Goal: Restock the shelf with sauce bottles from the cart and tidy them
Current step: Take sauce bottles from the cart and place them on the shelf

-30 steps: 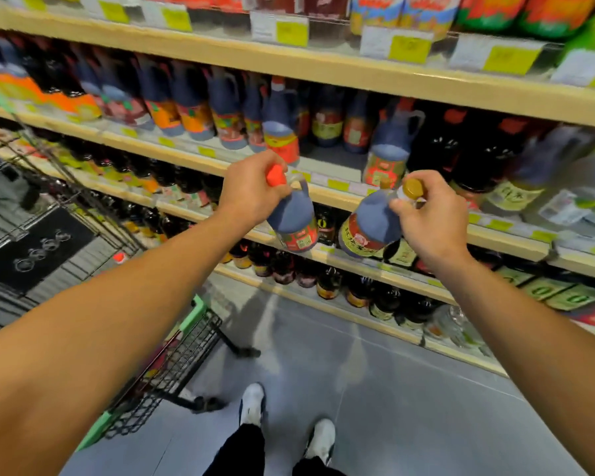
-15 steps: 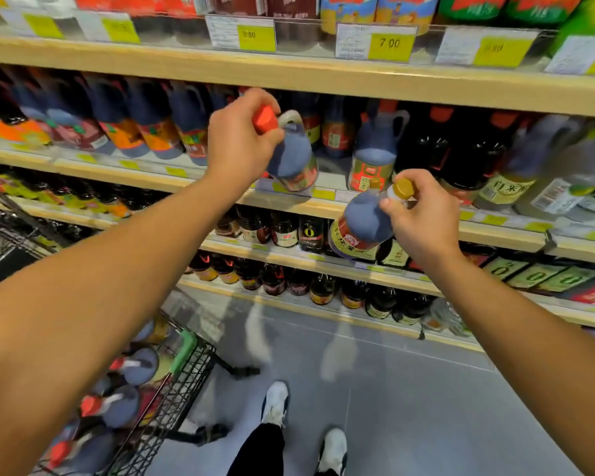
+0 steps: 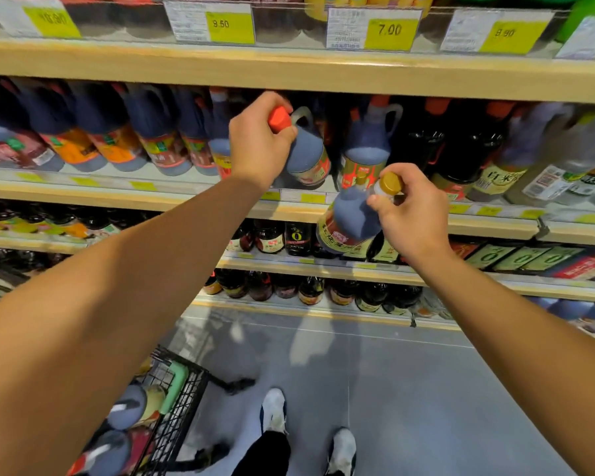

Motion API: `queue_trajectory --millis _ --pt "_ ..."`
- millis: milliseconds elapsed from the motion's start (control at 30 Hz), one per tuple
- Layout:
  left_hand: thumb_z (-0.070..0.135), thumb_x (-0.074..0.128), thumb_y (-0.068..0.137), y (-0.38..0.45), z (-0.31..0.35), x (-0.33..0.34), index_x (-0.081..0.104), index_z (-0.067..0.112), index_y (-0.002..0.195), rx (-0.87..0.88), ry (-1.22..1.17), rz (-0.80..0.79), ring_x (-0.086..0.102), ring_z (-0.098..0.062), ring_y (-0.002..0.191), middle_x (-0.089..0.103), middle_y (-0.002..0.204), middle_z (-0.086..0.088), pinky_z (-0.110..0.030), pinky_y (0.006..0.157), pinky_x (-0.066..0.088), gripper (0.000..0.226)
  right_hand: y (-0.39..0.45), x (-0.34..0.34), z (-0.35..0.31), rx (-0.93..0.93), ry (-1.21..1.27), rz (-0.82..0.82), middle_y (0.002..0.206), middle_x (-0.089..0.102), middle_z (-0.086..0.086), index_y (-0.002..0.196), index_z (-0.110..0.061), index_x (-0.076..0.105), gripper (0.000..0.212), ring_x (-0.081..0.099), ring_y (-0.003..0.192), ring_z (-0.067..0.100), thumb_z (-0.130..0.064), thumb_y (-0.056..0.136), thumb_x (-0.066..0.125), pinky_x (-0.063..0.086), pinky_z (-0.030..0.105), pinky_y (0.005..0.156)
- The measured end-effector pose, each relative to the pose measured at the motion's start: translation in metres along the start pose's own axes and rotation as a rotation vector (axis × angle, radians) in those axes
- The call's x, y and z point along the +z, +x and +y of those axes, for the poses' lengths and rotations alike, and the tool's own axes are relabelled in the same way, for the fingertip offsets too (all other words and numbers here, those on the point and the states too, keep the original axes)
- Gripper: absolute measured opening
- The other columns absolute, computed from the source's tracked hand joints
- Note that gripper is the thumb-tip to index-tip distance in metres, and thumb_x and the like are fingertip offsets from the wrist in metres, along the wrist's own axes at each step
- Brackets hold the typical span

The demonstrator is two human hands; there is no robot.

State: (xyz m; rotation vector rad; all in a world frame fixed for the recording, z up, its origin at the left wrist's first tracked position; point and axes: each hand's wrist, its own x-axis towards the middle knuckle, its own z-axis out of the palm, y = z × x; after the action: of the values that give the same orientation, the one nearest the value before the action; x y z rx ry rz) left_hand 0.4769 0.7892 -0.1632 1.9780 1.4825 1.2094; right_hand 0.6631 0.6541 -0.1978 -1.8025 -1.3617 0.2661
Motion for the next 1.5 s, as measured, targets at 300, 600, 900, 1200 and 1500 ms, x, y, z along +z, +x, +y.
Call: queue_trajectory --millis 300,600,900,1200,1500 --pt "0.027 0.071 0.069 0.037 0.005 0.04 0.068 0.006 0.102 -0.096 -0.004 -0.132 0.065 -0.025 0.097 0.071 0.099 -0.011 -0.024 0.078 0.045 0.038 -0.006 0.012 0.012 0.052 0.023 -0.019 0.08 0.063 -0.004 0.099 -0.022 0.059 0.024 0.057 0.07 0.023 -0.022 0.078 0.07 0.05 0.041 0.067" --pt "0.059 0.052 0.065 0.084 -0.021 0.088 0.061 0.013 0.121 -0.147 -0.097 -0.361 0.053 -0.023 0.124 0.062 0.129 -0.007 -0.022 0.104 0.035 0.074 -0.004 0.018 0.017 0.076 0.024 -0.015 0.077 0.064 -0.001 0.097 -0.023 0.06 0.02 0.058 0.07 0.022 -0.021 0.079 0.07 0.05 0.042 0.068" --pt "0.017 0.053 0.087 0.072 -0.03 0.079 0.064 0.016 0.115 -0.077 0.257 -0.245 0.058 -0.032 0.112 0.064 0.123 -0.009 -0.031 0.09 0.045 0.03 -0.002 0.019 0.016 0.063 0.029 -0.043 0.079 0.064 -0.003 0.097 -0.023 0.06 0.02 0.059 0.071 0.021 -0.023 0.08 0.069 0.051 0.042 0.069" --pt "0.0 0.053 0.075 0.078 -0.043 0.078 0.067 0.006 0.093 -0.161 -0.069 -0.28 0.063 -0.027 0.094 0.07 0.1 -0.013 -0.027 0.077 0.048 0.023 0.0 0.025 0.014 0.075 0.028 -0.039 0.081 0.064 -0.003 0.098 -0.023 0.06 0.02 0.06 0.073 0.021 -0.023 0.08 0.069 0.051 0.043 0.07" --pt "0.032 0.065 0.068 0.048 -0.044 0.058 0.059 0.014 0.115 -0.229 -0.202 -0.306 0.063 -0.024 0.101 0.068 0.109 -0.006 -0.036 0.088 0.052 0.052 -0.003 0.022 -0.008 0.026 0.008 -0.049 0.084 0.065 -0.004 0.099 -0.021 0.06 0.024 0.06 0.074 0.021 -0.019 0.079 0.073 0.052 0.042 0.071"
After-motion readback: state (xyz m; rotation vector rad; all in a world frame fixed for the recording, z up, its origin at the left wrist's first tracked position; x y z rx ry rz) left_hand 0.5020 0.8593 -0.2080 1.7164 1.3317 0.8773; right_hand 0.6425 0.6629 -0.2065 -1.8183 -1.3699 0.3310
